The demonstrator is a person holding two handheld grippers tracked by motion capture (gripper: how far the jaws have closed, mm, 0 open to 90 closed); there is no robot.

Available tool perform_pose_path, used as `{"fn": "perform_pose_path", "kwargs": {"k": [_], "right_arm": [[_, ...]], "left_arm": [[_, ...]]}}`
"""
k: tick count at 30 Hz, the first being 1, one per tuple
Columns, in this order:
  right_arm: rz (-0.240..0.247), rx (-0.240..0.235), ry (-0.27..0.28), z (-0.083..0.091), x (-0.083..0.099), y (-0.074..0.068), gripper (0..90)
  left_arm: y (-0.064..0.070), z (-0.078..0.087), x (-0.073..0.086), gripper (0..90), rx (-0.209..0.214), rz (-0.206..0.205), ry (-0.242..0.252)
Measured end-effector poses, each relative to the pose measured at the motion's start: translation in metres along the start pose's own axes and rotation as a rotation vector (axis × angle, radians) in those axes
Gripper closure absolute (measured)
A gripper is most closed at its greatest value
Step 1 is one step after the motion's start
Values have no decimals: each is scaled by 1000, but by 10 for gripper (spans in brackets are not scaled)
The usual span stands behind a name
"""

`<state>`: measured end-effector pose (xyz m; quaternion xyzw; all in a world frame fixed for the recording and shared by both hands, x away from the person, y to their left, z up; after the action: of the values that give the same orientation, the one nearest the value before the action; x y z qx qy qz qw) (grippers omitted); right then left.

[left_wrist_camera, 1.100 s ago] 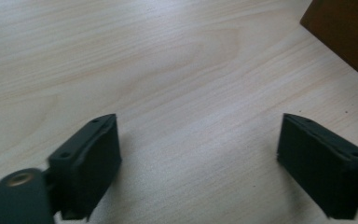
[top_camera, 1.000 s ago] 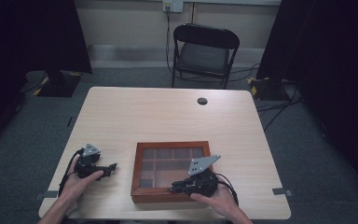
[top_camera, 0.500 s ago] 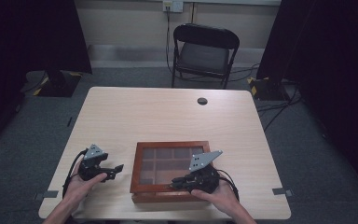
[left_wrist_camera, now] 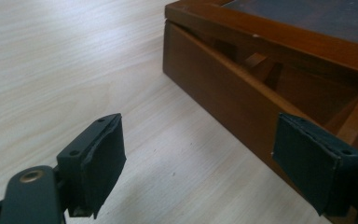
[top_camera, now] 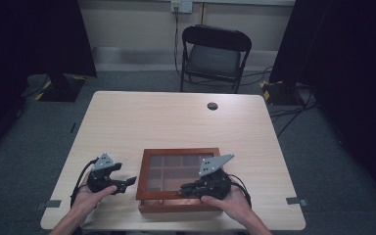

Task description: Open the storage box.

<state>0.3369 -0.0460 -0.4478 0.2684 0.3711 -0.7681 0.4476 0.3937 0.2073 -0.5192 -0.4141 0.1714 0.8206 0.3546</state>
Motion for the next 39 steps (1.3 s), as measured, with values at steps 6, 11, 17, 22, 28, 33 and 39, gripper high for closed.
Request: {"fn": "perform_pose_path", "kwargs": {"k": [6,11,17,22,28,33,39], "right_arm": [[-4,6,-7,1,-3,0,823],[-6,4,-8,2,-4,0,823],[-6,6,-6,2,-5,0,822],[-5,4,0,2,-4,0,822],[-9,5,0,2,-4,0,822],[-8,4,9,3,-5,0,814],[-40,29,43,8,-8,5,656]], "left_arm": [[9,0,-3,163,28,-31,11],[14,0,-7,163,47,-51,31],[22,-2,-11,156,76,-76,47],[27,-2,-14,156,85,-72,64],[28,-5,-16,160,73,-100,61],[28,-5,-19,165,71,-112,73],[28,-3,-21,171,64,-123,89]]}}
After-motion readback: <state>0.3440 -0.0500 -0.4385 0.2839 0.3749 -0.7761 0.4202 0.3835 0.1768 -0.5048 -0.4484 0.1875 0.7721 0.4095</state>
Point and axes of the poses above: each handheld gripper's, and its own axes: z roughly backward along the jaws, x roughly out of its underside, y roughly to its right, the point moved 8 cm from there along -z, roughly forward along the jaws, and after that the axes turned 8 degrees about -z, right-handed, at the moved point
